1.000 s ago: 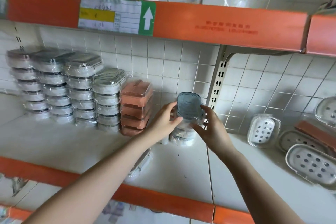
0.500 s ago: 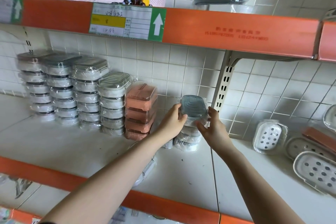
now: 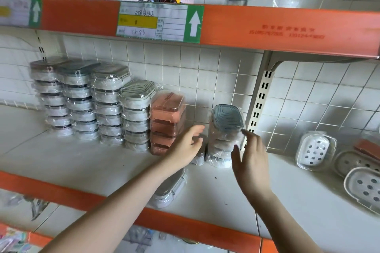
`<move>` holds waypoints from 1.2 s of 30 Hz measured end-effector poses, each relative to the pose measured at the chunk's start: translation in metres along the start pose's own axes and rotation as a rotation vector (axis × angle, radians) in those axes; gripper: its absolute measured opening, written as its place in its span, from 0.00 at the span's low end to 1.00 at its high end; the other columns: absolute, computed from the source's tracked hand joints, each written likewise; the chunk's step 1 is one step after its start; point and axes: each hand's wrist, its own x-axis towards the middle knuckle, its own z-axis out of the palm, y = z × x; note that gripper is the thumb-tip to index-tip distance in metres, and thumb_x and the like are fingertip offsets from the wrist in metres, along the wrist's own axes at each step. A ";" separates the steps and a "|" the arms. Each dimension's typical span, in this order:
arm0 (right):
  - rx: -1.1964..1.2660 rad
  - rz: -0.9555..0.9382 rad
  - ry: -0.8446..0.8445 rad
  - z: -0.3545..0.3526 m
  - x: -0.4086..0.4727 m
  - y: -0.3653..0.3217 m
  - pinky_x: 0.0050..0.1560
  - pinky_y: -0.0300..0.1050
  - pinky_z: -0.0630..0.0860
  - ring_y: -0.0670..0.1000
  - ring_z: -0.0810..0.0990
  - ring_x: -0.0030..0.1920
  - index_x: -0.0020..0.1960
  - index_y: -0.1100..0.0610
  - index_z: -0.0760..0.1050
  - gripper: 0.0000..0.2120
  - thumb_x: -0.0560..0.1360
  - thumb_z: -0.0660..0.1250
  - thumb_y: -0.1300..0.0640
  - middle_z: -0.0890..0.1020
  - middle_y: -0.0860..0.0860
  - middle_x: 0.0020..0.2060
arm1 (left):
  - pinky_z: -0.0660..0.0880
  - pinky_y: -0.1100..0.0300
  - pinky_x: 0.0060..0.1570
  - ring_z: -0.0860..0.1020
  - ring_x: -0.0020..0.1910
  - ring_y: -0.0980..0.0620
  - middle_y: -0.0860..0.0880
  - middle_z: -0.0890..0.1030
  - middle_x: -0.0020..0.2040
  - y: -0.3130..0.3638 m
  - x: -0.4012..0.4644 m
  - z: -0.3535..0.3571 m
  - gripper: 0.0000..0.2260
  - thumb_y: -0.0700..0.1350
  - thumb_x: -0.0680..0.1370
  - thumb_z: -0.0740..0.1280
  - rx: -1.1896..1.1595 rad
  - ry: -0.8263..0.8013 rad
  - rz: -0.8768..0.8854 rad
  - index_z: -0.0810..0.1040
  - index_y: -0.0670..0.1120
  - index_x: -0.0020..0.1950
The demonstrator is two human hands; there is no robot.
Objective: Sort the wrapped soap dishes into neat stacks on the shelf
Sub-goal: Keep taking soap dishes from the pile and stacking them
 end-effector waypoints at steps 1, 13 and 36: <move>-0.030 -0.072 -0.020 0.001 -0.010 -0.007 0.56 0.55 0.73 0.60 0.74 0.56 0.63 0.59 0.69 0.18 0.75 0.61 0.58 0.76 0.56 0.56 | 0.70 0.65 0.57 0.74 0.57 0.54 0.48 0.77 0.59 -0.004 -0.006 -0.004 0.15 0.34 0.78 0.61 0.009 0.014 0.003 0.73 0.41 0.64; 0.123 0.020 -0.488 0.054 -0.074 -0.055 0.59 0.45 0.70 0.56 0.73 0.60 0.64 0.58 0.70 0.17 0.78 0.64 0.52 0.73 0.52 0.59 | 0.72 0.53 0.57 0.75 0.56 0.49 0.48 0.78 0.56 -0.061 -0.079 -0.037 0.12 0.39 0.76 0.64 0.300 0.173 -0.138 0.76 0.45 0.59; 0.187 0.049 -0.485 0.091 -0.106 -0.095 0.67 0.50 0.62 0.57 0.64 0.70 0.72 0.63 0.62 0.53 0.60 0.69 0.29 0.67 0.62 0.69 | 0.58 0.68 0.66 0.62 0.67 0.61 0.59 0.66 0.63 -0.057 -0.135 -0.079 0.24 0.48 0.78 0.64 0.037 -0.002 -0.215 0.62 0.50 0.73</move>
